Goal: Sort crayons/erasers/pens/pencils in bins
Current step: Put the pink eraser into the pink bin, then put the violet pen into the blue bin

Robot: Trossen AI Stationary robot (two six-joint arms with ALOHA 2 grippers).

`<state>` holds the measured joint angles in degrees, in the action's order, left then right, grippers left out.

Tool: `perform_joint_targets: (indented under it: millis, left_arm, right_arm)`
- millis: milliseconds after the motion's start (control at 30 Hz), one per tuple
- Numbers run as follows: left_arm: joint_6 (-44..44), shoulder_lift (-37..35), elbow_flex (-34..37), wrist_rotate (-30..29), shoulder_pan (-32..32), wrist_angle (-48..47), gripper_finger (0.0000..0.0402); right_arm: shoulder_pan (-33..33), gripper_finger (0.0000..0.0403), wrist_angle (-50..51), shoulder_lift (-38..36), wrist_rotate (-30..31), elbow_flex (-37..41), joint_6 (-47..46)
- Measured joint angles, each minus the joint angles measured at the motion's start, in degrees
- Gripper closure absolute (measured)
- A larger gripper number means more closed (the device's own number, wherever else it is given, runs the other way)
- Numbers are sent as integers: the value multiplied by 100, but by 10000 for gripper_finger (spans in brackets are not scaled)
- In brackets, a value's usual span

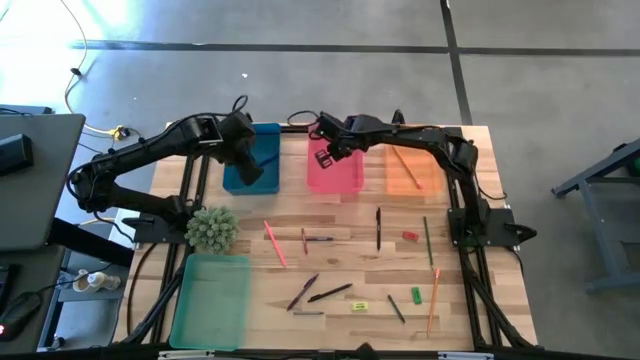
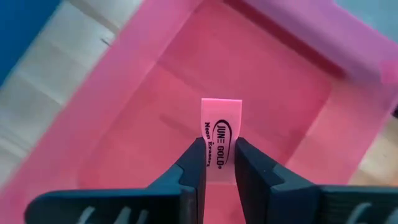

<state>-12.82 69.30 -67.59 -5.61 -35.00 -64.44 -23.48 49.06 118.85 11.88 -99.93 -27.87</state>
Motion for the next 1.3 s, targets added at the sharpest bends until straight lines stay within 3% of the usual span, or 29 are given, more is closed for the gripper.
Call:
perform_joint_targets:
  millis: [300, 700, 1100, 1300]
  left_arm:
    - [-1046, 24, 0, 11, 0, 351, 275]
    - [-2152, 24, 2, -1, 100, 699, 275]
    - [-2777, 24, 2, -30, 720, 699, 275]
    - [-3123, 24, 4, -178, 1159, 695, 275]
  right_arm:
    - [-243, 352, -805, 0, -738, 718, 650]
    - [-241, 350, -1105, 2, -1091, 1228, 1319]
    - [-252, 267, -1050, -71, -1322, 1228, 1788]
    - [-359, 252, -975, -343, -1395, 1226, 1815]
